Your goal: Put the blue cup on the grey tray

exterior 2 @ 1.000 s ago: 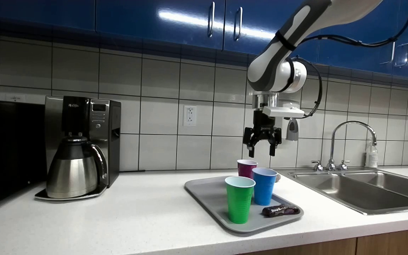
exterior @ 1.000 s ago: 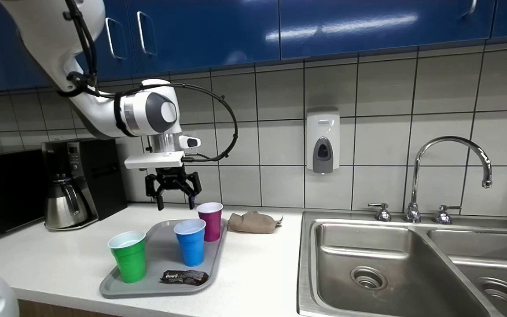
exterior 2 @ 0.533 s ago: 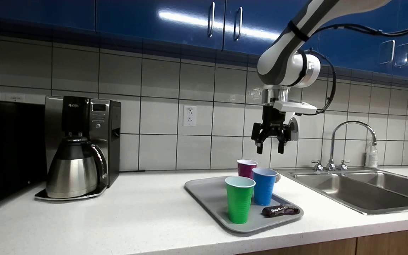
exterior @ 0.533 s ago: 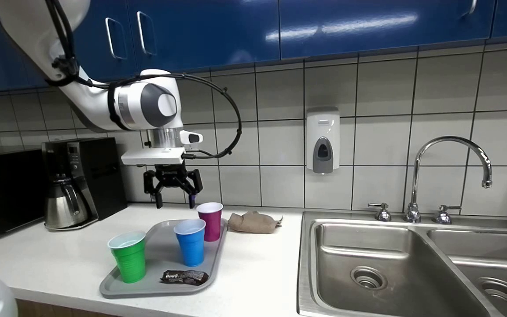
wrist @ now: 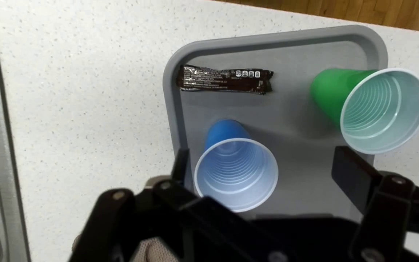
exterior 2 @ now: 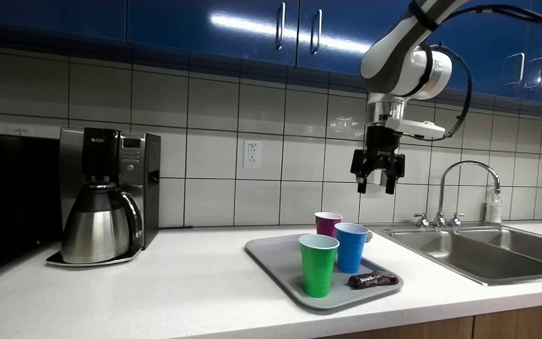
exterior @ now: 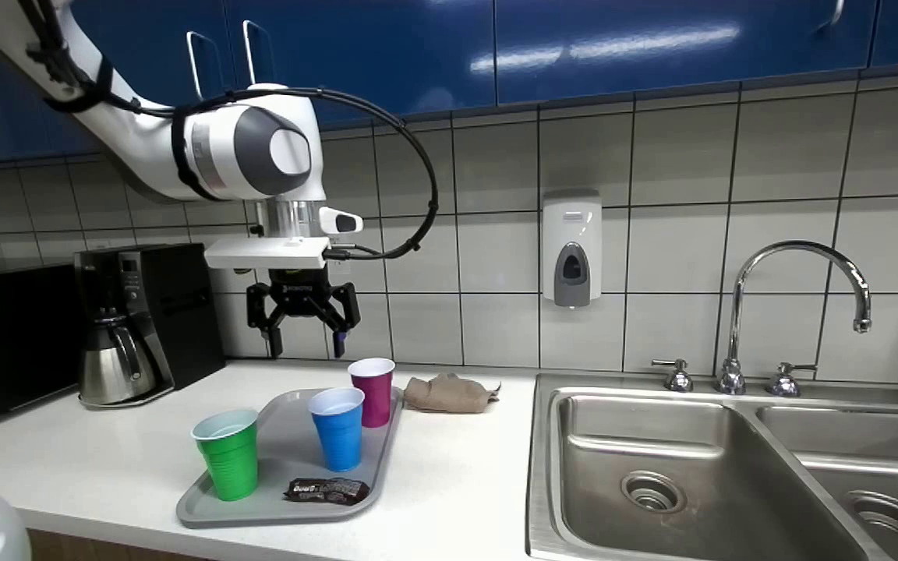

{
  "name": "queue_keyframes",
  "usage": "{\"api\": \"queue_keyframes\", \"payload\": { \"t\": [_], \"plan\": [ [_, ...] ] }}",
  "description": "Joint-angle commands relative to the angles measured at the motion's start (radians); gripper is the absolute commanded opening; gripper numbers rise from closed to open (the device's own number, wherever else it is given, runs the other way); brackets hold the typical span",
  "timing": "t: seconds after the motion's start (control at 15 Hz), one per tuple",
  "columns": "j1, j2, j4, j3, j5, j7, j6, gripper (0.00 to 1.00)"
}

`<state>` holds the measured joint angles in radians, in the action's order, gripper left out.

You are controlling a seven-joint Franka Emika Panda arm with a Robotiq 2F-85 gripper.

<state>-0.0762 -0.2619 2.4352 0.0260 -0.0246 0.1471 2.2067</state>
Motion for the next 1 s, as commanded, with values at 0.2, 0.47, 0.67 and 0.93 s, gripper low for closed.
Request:
{"api": "queue_keyframes", "payload": {
  "t": [0.2, 0.47, 0.67, 0.93],
  "plan": [
    [0.01, -0.134, 0.052, 0.022, -0.017, 0.079, -0.101, 1.0],
    [0.01, -0.105, 0.035, 0.014, -0.004, 0.064, -0.117, 1.0],
    [0.01, -0.1, 0.035, 0.013, -0.004, 0.064, -0.114, 1.0],
    [0.01, -0.099, 0.035, 0.013, -0.004, 0.064, -0.114, 1.0]
  ]
}}
